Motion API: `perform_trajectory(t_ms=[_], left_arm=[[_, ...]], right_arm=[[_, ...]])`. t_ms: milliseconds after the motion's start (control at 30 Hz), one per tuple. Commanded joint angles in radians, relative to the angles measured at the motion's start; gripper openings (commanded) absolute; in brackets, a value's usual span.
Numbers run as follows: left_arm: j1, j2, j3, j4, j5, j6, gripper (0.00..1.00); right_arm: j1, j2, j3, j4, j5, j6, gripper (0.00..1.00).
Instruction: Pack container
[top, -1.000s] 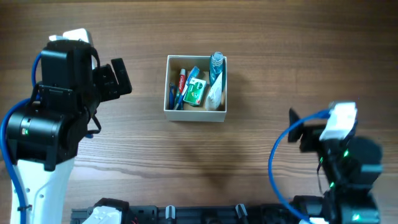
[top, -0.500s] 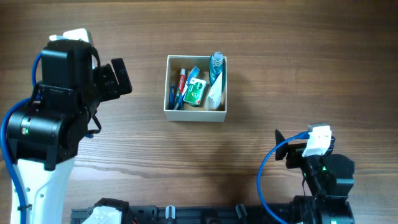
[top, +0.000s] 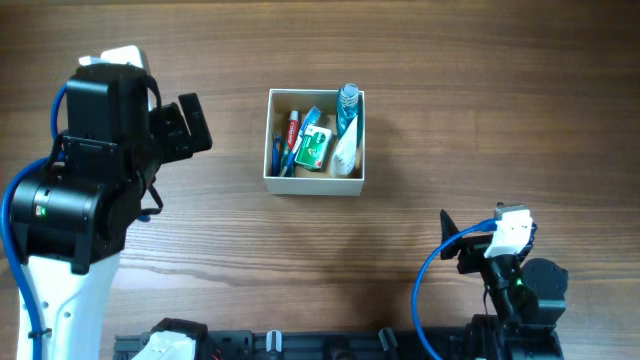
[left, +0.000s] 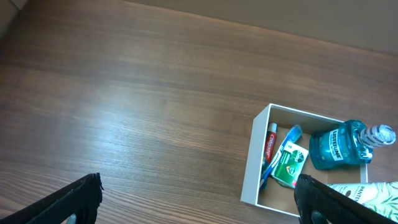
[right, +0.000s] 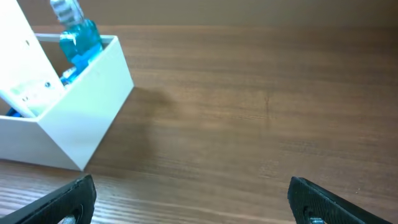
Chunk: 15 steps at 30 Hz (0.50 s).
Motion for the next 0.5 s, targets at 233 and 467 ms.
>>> perform_trajectory(t_ms=[233, 467], left_arm=[[0.006, 0.002, 0.003, -0.001, -0.035, -0.016, 1.00], [0.006, 0.002, 0.003, -0.001, -0.035, -0.016, 1.00]], right_arm=[[-0.002, -0.015, -0.042, -0.047, -0.019, 0.012, 1.00], [-0.002, -0.015, -0.042, -0.050, -0.019, 0.012, 1.00]])
